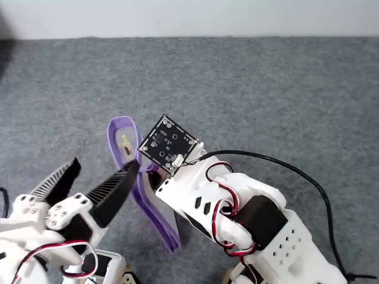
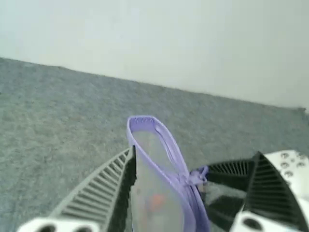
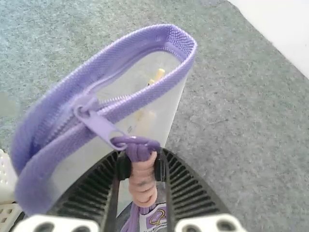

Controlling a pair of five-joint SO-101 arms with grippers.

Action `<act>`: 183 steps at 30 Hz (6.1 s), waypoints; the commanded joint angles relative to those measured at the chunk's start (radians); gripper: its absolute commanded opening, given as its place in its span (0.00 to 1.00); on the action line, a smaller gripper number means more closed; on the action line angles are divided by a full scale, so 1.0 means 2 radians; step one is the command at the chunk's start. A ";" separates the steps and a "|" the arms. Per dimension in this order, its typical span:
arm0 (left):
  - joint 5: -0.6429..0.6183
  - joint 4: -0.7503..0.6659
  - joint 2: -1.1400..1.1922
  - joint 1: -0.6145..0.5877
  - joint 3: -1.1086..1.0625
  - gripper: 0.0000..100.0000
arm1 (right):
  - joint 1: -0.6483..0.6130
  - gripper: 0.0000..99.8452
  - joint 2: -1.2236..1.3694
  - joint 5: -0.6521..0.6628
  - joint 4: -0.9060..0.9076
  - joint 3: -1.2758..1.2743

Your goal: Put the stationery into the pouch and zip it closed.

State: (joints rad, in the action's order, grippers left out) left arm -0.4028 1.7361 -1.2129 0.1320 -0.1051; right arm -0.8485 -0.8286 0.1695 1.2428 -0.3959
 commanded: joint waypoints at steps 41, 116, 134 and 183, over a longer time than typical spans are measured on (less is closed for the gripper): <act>0.032 -0.049 -0.005 0.063 -0.158 0.14 | 0.045 0.01 -0.010 0.106 -0.010 0.025; 0.068 -0.053 -0.005 0.067 -0.159 0.02 | 0.358 0.01 0.258 0.223 -0.317 0.008; 0.009 -0.058 -0.003 0.042 -0.159 0.35 | 0.531 0.01 0.331 0.222 -0.321 0.006; 0.025 -0.052 -0.004 -0.076 -0.317 0.35 | 0.828 0.01 0.086 -0.084 -0.016 0.009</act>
State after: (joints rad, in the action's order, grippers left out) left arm -0.3598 1.6395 -1.2190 -0.0783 -0.7419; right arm 0.7887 -0.6276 0.0299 1.2306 -0.3974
